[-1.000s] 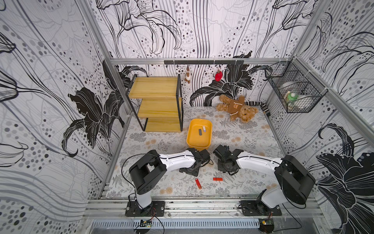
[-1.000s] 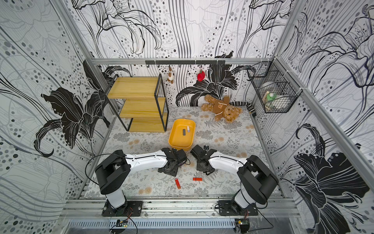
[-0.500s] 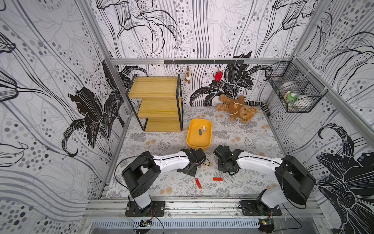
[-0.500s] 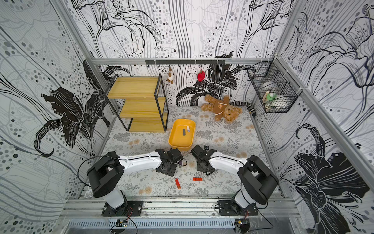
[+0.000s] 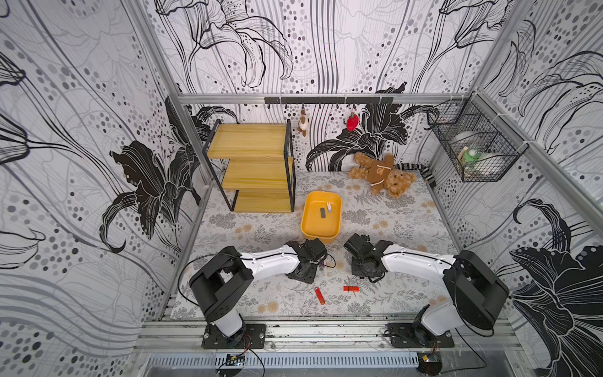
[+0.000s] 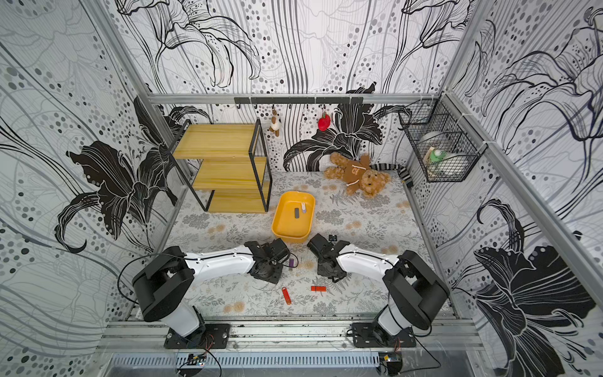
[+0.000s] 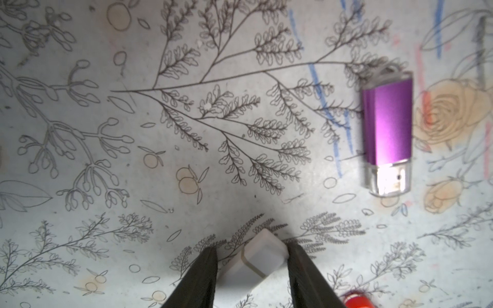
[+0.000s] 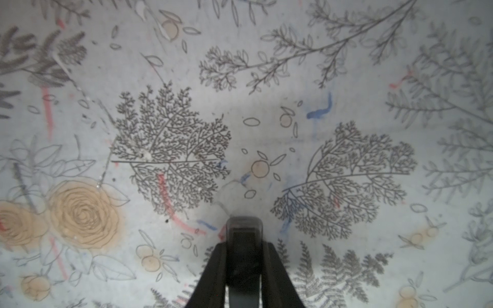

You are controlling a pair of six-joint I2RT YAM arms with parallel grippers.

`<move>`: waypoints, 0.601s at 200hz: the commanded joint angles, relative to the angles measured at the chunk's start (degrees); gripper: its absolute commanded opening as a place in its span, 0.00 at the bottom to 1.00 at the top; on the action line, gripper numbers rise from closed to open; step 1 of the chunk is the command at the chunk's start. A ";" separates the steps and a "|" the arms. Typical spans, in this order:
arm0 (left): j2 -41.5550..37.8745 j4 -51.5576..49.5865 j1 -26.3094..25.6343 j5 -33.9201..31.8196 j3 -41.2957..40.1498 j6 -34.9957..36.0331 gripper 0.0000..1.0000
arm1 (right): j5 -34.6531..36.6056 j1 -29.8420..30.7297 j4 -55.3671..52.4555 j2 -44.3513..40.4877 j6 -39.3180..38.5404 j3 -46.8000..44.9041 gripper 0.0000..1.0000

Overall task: Put the usb flash drive into the storage box
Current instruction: Pick up the USB flash from the center of the board.

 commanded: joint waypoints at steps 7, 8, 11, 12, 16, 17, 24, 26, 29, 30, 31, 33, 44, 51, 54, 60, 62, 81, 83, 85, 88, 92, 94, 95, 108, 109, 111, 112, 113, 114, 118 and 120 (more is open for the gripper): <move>1.40 -1.31 0.21 2.32 -3.32 -0.72 0.44 | 1.56 0.27 -3.58 0.70 -1.28 1.53 0.00; 1.36 -1.34 0.21 2.32 -3.32 -0.74 0.44 | 1.58 0.31 -3.58 0.75 -1.28 1.55 0.00; 1.18 -1.42 0.21 2.33 -3.31 -0.75 0.45 | 1.60 0.32 -3.58 0.84 -1.37 1.71 0.00; 1.16 -1.44 0.25 2.33 -3.31 -0.75 0.45 | 1.60 0.34 -3.58 0.87 -1.37 1.73 0.00; 0.91 -1.61 0.22 2.33 -3.31 -0.71 0.45 | 1.61 0.28 -3.65 1.03 -1.37 1.82 0.00; 0.89 -1.66 0.21 2.33 -3.31 -0.69 0.46 | 1.61 0.27 -3.62 1.09 -1.41 1.87 0.00; 0.35 -1.86 0.24 2.41 -3.41 -0.63 0.48 | 1.61 0.27 -3.58 1.29 -1.47 2.09 0.00; 0.23 -1.88 0.26 2.41 -3.45 -0.55 0.49 | 1.54 0.33 -3.54 1.36 -1.50 2.14 0.00; -0.01 -1.96 0.24 2.44 -3.55 -0.39 0.51 | 1.52 0.29 -3.50 1.46 -1.54 2.27 0.00; -0.06 -2.01 0.22 2.47 -3.52 -0.35 0.51 | 1.52 0.28 -3.46 1.48 -1.54 2.31 0.00; -0.08 -2.04 0.21 2.49 -3.55 -0.29 0.51 | 1.52 0.27 -3.43 1.49 -1.54 2.25 0.00; -0.23 -2.12 0.25 2.50 -3.50 -0.13 0.52 | 1.52 0.27 -3.37 1.57 -1.61 2.29 0.00; -0.72 -2.86 0.26 2.33 -3.57 0.21 0.54 | 1.28 0.23 -3.17 1.84 -1.76 2.37 0.00; -1.09 -3.22 0.21 2.12 -3.66 0.49 0.55 | 1.09 0.29 -2.99 2.01 -1.87 2.44 0.00; -1.13 -3.35 0.27 2.01 -3.71 0.74 0.55 | 1.05 0.31 -2.97 2.10 -1.86 2.45 0.00; -1.38 -3.50 0.21 1.98 -3.89 1.14 0.55 | 1.07 0.27 -2.94 2.21 -1.87 2.51 0.00; -1.41 -3.59 0.25 1.98 -3.96 1.25 0.55 | 0.97 0.29 -2.89 2.27 -1.87 2.53 0.00; -1.06 -3.85 0.31 2.15 -4.12 1.59 0.54 | 0.98 0.29 -2.97 2.21 -1.94 2.53 0.00; -0.95 -3.76 0.37 2.24 -4.11 1.63 0.54 | 1.05 0.32 -2.97 2.12 -1.97 2.53 0.00; -0.95 -3.70 0.38 2.35 -4.21 1.71 0.53 | 1.07 0.32 -2.97 2.12 -1.91 2.58 0.00; -0.90 -3.61 0.23 2.53 -4.21 1.85 0.53 | 1.12 0.29 -3.04 2.07 -1.92 2.57 0.00; -0.81 -3.52 0.21 2.68 -4.34 1.80 0.51 | 1.15 0.31 -3.05 1.99 -1.90 2.63 0.00; -0.80 -3.55 0.30 2.66 -4.36 1.69 0.51 | 1.23 0.28 -3.17 1.91 -1.89 2.71 0.00; -0.80 -3.55 0.30 2.67 -4.32 1.65 0.50 | 1.24 0.27 -3.20 1.88 -1.89 2.71 0.00; -0.25 -3.60 0.38 2.46 -4.37 1.20 0.48 | 1.51 0.29 -3.45 1.65 -2.05 2.96 0.00; -0.13 -3.62 0.38 2.48 -4.37 1.19 0.48 | 1.56 0.28 -3.47 1.62 -2.06 2.97 0.00; -0.04 -3.64 0.38 2.50 -4.37 1.18 0.48 | 1.59 0.31 -3.49 1.56 -2.11 2.97 0.00; 0.06 -3.64 0.34 2.50 -4.37 1.14 0.48 | 1.60 0.29 -3.49 1.53 -2.13 3.06 0.00; 0.11 -3.64 0.36 2.55 -4.37 1.11 0.48 | 1.65 0.28 -3.49 1.56 -2.15 3.11 0.00; 0.18 -3.60 0.37 2.57 -4.37 1.10 0.48 | 1.67 0.32 -3.54 1.53 -2.15 3.13 0.00; 0.37 -3.42 0.38 2.86 -4.48 0.97 0.47 | 1.82 0.27 -3.65 1.44 -2.26 3.23 0.00; 0.52 -3.35 0.38 2.92 -4.50 0.91 0.46 | 1.90 0.27 -3.73 1.42 -2.25 3.43 0.00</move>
